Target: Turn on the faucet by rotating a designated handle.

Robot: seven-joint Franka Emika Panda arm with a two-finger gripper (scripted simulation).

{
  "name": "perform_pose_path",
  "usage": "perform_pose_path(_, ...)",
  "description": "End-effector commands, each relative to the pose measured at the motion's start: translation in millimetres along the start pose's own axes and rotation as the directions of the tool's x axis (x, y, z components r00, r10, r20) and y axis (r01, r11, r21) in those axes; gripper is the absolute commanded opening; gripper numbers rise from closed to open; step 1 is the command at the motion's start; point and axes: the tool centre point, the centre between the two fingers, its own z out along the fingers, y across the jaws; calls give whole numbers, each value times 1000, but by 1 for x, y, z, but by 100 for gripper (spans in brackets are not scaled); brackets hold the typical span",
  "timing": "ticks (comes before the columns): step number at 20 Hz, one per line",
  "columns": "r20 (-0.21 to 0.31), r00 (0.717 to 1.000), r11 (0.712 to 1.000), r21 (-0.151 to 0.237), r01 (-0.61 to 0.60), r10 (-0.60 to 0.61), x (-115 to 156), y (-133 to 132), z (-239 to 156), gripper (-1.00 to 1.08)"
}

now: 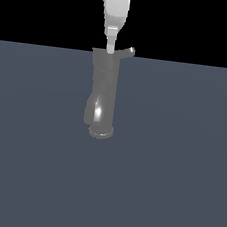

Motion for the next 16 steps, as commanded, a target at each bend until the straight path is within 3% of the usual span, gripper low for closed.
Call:
perform_pose_path(1,0,1000,999,21,-30,30,20,-16,0,-100)
perform_pose_path(16,-4,996,996,32,-88,88,69,-57,-2,-100)
